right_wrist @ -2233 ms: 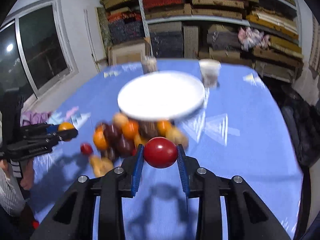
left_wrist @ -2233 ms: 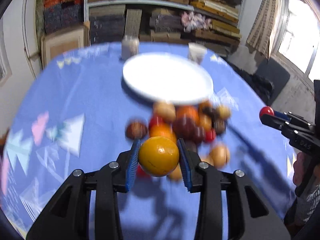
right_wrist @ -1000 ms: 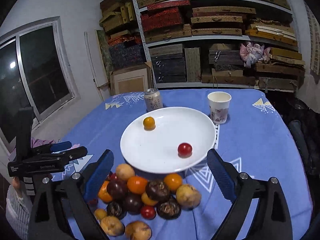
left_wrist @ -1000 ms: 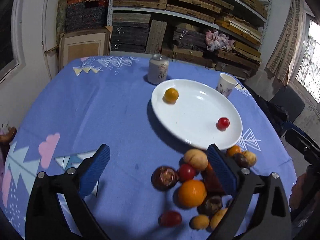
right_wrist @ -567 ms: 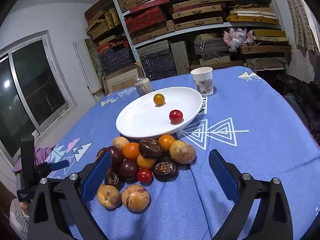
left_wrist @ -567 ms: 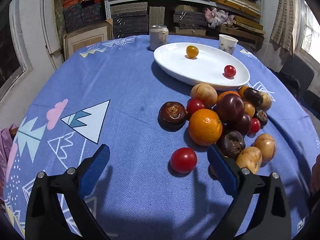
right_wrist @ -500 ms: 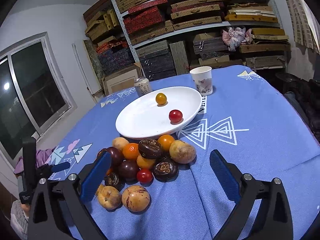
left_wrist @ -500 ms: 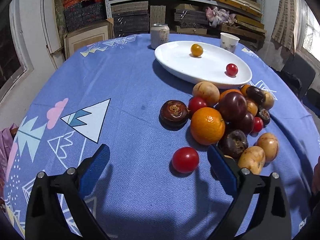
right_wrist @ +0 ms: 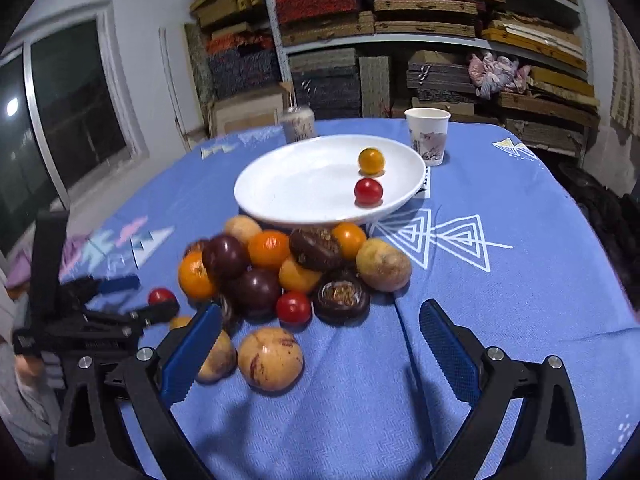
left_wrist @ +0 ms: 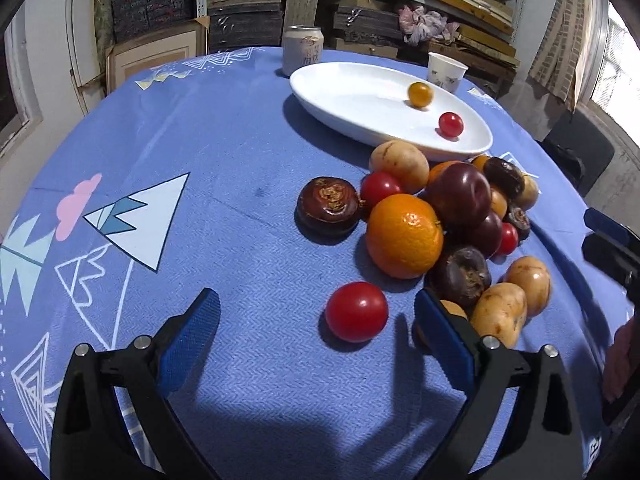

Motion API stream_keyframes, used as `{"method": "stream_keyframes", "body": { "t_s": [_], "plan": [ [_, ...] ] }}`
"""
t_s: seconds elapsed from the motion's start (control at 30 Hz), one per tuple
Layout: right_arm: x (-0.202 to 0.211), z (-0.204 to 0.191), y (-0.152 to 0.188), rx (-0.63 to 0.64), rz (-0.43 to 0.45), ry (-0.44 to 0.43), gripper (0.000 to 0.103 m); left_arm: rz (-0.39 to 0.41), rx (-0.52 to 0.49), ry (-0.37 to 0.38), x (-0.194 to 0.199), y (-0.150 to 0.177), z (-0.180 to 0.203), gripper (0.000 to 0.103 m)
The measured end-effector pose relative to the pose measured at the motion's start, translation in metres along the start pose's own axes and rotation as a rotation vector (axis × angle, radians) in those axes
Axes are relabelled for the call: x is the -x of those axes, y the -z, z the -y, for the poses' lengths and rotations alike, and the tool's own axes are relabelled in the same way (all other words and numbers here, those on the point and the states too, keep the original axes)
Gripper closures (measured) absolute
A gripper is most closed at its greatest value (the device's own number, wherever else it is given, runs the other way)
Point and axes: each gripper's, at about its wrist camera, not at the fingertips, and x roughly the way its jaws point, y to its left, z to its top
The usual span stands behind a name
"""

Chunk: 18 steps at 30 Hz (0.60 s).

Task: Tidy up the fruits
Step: 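Withdraw both tools from the plate back toward the fruit pile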

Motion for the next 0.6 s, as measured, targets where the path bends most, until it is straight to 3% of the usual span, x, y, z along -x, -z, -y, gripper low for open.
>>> {"method": "stream_keyframes", "body": {
  "t_s": [0.17, 0.23, 0.3, 0.4, 0.5, 0.57, 0.6],
  "plan": [
    [-0.006, -0.026, 0.012, 0.15, -0.042, 0.062, 0.003, 0.031, -0.066, -0.05, 0.004, 0.001, 0.012, 0.007],
    [-0.009, -0.027, 0.014, 0.148, -0.063, 0.045, 0.003, 0.035, -0.047, -0.04, 0.004, -0.001, 0.008, 0.015],
    [-0.013, -0.023, 0.014, 0.124, -0.088, 0.02, 0.003, 0.005, -0.028, -0.025, -0.002, -0.001, 0.004, 0.033],
    [-0.016, -0.02, 0.014, 0.092, -0.107, -0.003, 0.007, -0.015, -0.017, -0.016, -0.007, -0.002, 0.001, 0.033],
    [-0.021, -0.025, 0.016, 0.113, -0.129, -0.003, 0.019, -0.004, -0.039, -0.023, -0.005, -0.002, 0.006, 0.033],
    [-0.027, -0.032, 0.02, 0.145, -0.153, 0.005, 0.037, -0.003, -0.048, -0.025, -0.005, -0.001, 0.008, 0.033],
    [-0.029, -0.035, 0.021, 0.157, -0.165, 0.001, 0.04, -0.006, -0.05, -0.023, -0.006, -0.001, 0.008, 0.033]
  ]
}}
